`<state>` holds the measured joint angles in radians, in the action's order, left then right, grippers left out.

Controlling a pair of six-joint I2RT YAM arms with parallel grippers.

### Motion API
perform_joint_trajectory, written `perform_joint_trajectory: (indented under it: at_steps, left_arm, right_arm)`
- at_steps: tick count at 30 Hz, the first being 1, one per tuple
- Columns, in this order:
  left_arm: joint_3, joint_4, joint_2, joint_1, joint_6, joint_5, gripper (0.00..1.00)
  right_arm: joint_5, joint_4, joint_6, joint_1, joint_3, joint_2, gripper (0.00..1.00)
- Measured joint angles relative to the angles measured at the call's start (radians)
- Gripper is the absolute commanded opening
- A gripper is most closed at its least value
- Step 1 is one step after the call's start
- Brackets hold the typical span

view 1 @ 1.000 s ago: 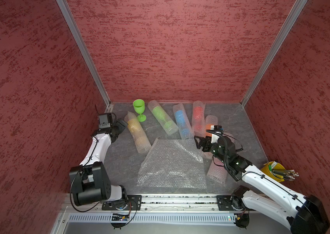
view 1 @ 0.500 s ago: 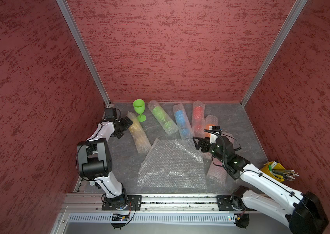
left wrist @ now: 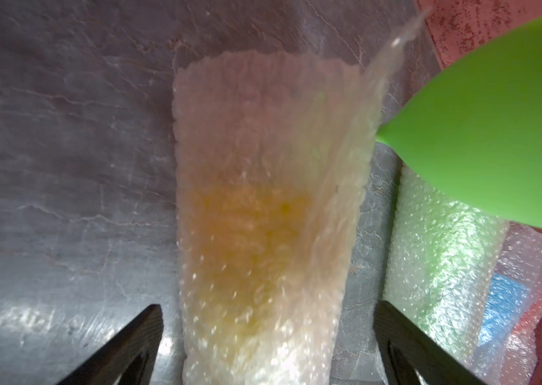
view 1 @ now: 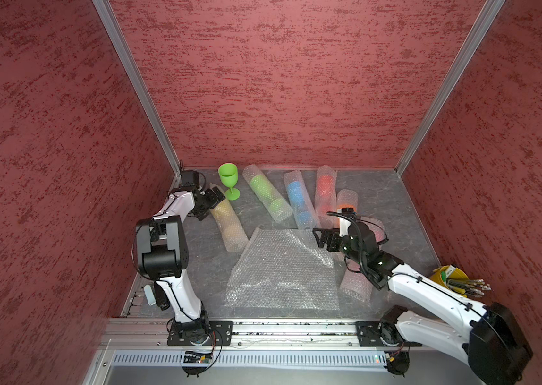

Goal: Unpack wine glasses from bubble wrap
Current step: Pick up the bubble wrap from the center of the board.

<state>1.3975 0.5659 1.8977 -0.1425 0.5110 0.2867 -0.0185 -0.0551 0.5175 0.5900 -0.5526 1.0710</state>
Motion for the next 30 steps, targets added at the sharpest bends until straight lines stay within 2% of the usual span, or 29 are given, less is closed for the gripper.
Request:
perform_joint_trajectory:
  at_steps: [6, 12, 17, 21, 25, 30]
  left_arm:
    - [0.059, 0.018, 0.089, 0.010, -0.028, -0.028, 1.00]
    - [0.058, 0.018, 0.110, 0.013, -0.034, -0.049, 0.98]
    - [0.039, -0.005, 0.112, 0.002, -0.019, -0.056, 0.79]
    - [-0.012, -0.045, 0.073, -0.033, 0.014, -0.039, 0.72]
    - [-0.072, -0.040, 0.009, -0.097, 0.064, -0.055, 0.72]
    - [-0.082, 0.023, -0.115, -0.158, 0.125, -0.109, 0.75]
  right_arm:
    - [0.015, -0.001, -0.010, 0.000, -0.038, 0.035, 0.96]
    - [0.023, -0.002, -0.013, 0.000, -0.048, 0.047, 0.95]
    - [0.026, -0.002, -0.013, 0.000, -0.048, 0.048, 0.95]
    - [0.026, -0.002, -0.013, 0.000, -0.048, 0.045, 0.94]
    - [0.026, -0.001, -0.009, 0.000, -0.048, 0.029, 0.93]
    - [0.026, 0.004, -0.004, 0.000, -0.048, -0.010, 0.93]
